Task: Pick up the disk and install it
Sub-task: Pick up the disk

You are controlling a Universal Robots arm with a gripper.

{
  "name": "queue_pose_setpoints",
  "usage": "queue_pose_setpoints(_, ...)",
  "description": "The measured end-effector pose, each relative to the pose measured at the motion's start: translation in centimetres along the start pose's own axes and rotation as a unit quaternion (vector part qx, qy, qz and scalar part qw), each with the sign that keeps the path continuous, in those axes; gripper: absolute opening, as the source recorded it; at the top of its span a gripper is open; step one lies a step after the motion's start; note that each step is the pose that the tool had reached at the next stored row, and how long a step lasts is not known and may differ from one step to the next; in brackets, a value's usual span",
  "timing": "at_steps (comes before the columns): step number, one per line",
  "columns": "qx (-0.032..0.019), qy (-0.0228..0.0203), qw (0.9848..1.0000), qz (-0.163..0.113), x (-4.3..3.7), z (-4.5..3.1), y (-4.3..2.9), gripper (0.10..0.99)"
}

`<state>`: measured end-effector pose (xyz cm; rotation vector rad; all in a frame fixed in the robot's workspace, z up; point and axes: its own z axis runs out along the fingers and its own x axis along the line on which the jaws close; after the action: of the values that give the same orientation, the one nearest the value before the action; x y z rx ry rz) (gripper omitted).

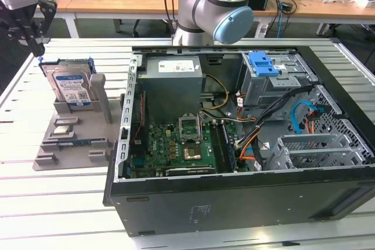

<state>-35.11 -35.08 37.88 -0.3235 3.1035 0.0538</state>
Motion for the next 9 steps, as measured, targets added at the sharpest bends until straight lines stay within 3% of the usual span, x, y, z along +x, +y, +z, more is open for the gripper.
queue_pose_setpoints(3,-0.0009,0.0012,0.9993,-0.039,0.00,0.00,0.00,0.106)
queue_pose_setpoints(9,-0.0024,0.0032,0.9949,-0.101,0.00,0.00,0.00,0.106)
